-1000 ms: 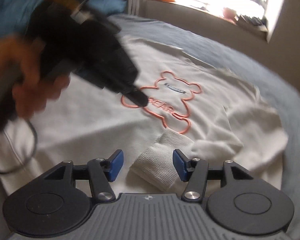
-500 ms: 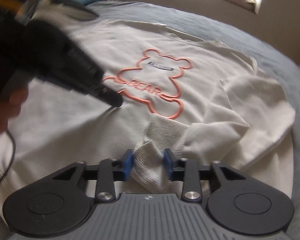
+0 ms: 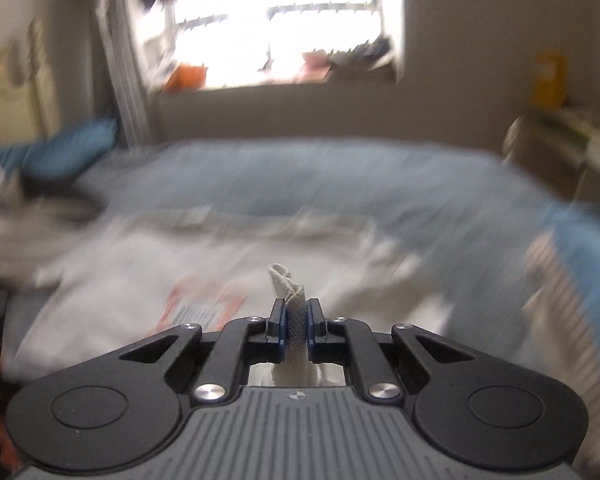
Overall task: Fold clothes
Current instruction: 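Pull the sleeve out past the shirt side with the right gripper and release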
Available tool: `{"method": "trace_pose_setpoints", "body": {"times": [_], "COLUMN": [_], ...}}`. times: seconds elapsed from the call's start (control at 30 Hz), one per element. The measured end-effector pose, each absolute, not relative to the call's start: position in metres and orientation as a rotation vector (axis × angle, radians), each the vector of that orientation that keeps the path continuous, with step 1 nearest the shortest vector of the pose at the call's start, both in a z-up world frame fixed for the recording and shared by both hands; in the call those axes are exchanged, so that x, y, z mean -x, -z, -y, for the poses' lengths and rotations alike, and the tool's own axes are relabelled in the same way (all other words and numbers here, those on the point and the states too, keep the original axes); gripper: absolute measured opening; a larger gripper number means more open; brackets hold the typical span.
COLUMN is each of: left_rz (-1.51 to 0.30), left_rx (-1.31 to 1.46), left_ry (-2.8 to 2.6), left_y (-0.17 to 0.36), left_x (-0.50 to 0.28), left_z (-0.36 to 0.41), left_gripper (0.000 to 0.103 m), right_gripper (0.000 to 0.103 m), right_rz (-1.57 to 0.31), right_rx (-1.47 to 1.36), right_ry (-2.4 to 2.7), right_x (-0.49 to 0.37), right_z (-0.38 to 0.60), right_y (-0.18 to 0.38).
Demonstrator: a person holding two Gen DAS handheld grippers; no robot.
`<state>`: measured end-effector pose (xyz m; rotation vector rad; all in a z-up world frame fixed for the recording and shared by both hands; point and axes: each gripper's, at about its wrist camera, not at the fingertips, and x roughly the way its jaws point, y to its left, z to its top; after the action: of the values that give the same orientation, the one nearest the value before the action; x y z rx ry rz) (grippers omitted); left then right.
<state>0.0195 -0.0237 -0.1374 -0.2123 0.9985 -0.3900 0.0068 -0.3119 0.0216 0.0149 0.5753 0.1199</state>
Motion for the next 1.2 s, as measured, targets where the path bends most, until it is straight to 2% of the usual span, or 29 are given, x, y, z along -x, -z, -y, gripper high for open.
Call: {"method": "trace_pose_setpoints", "body": {"times": [0.2,0.43,0.7,1.03,1.13,1.2], "left_rz": [-0.983,-0.982,-0.982,-0.982,-0.981,-0.981], "left_rx": [0.16,0.12,0.085,0.064,0.061,0.063], "left_ry": [0.402,0.408,0.415,0.419,0.42,0.422], "left_y": [0.136,0.138,0.141,0.142,0.142,0.142], "left_x": [-0.018,-0.021,-0.025,-0.028,-0.028,-0.028], "left_z": [0.032,0.038,0.046,0.05,0.051,0.05], "left_gripper": [0.002,0.002,0.002,0.002,0.002,0.002], "right_gripper": [0.009,0.009,0.009,0.009,0.012,0.018], "right_rz": [-0.422,-0.338,-0.335,-0.353,-0.421,-0.466], "right_rx": [-0.089,-0.23,-0.382,-0.576,-0.662,-0.731], "right_ry": [0.043,0.284,0.462,0.549,0.587,0.646], "right_x": [-0.06,-0.089,-0.083,-0.062,-0.053,-0.044], "right_z": [0.399,0.504,0.602,0.669,0.691,0.704], "right_y": [-0.092,-0.115,-0.096,-0.048,-0.018,0.003]}}
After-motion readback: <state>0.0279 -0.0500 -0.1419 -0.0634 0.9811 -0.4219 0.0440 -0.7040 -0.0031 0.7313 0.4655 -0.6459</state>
